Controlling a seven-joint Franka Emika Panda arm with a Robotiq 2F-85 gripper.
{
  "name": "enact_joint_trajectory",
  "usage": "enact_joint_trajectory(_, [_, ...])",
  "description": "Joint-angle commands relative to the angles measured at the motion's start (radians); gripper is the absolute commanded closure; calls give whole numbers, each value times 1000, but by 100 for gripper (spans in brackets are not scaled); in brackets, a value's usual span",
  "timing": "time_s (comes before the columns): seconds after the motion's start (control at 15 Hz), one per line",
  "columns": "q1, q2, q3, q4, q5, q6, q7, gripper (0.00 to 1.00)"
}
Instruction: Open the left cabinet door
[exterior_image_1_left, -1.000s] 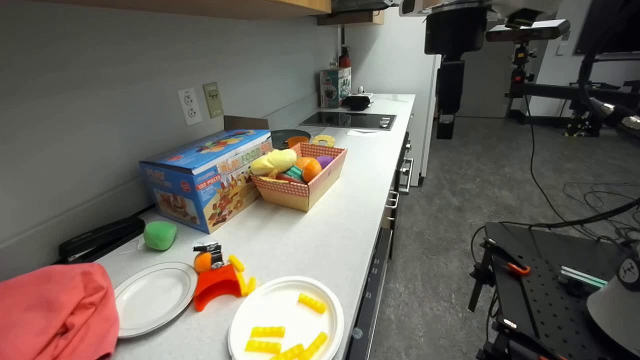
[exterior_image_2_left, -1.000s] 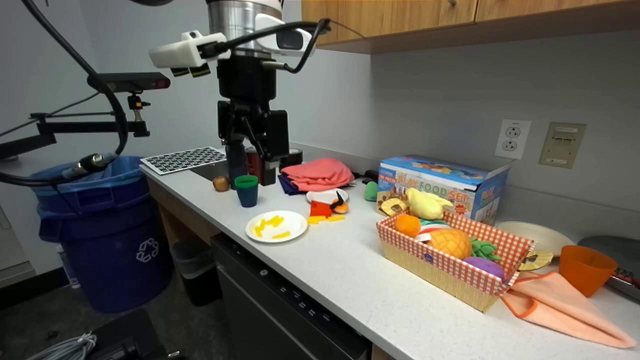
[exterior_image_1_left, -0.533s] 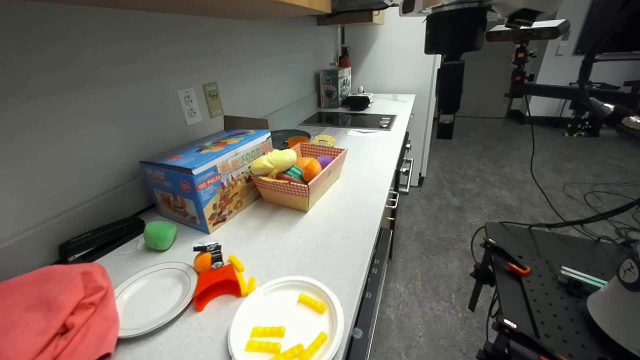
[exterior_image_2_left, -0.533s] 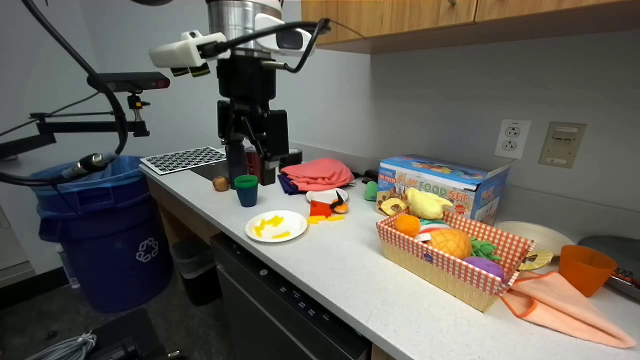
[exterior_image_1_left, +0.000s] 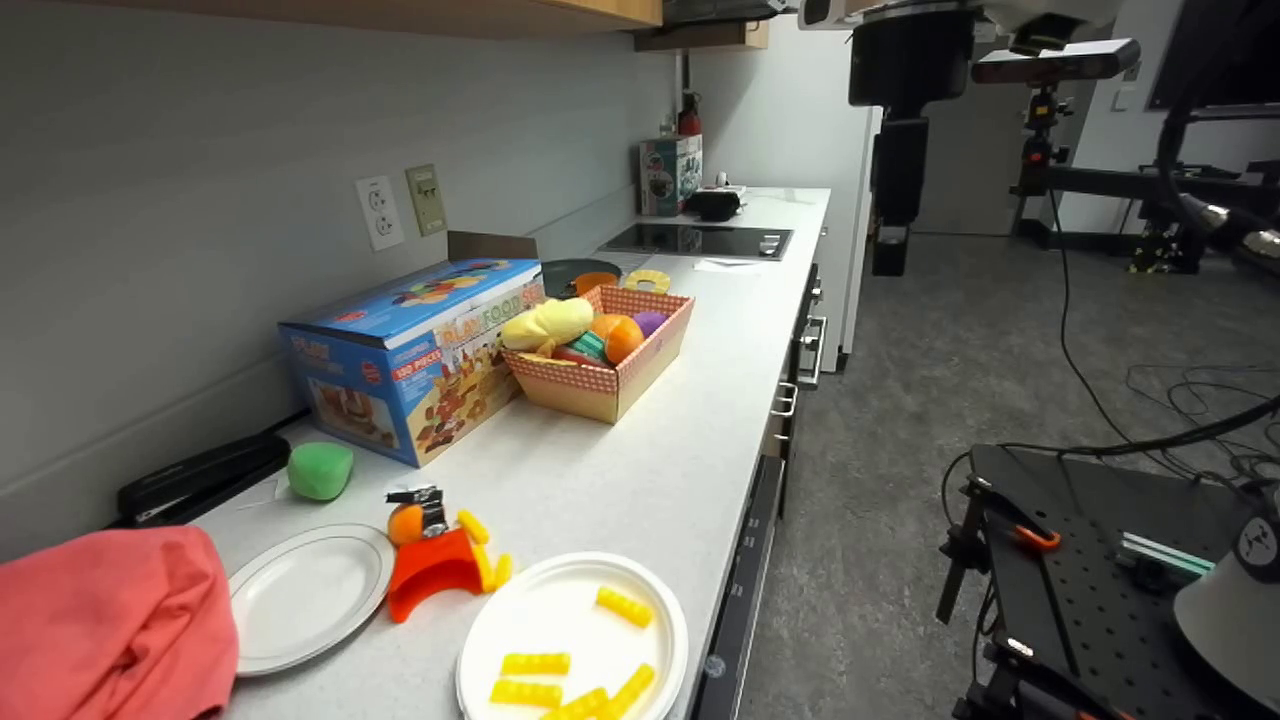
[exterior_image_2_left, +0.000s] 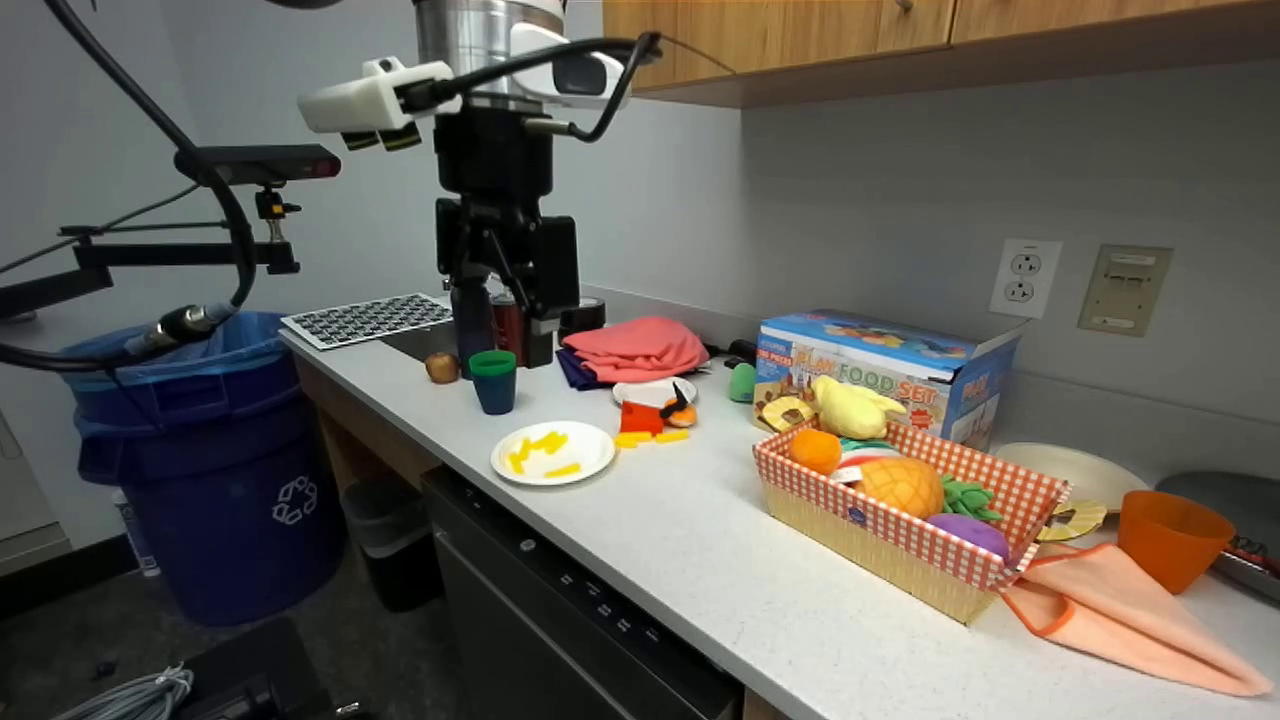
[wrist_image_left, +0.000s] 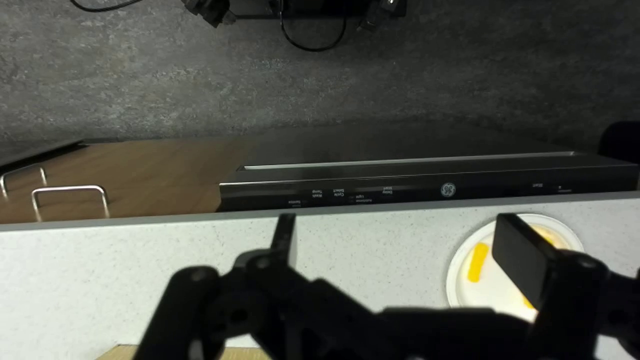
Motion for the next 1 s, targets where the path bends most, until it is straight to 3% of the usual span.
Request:
enact_joint_trajectory(0.0, [-6, -47, 12, 40, -7, -41, 15, 0])
enact_joint_trajectory(0.33, [0, -85, 36, 133, -46, -12, -11, 0])
enact_joint_trajectory(0.73, [-14, -75, 47, 214, -127, 222, 9, 0])
enact_joint_trajectory(0.8, [1, -69, 40, 205, -102, 159, 0, 0])
enact_joint_trajectory(0.93, [-1, -69, 40, 212, -108, 201, 0, 0])
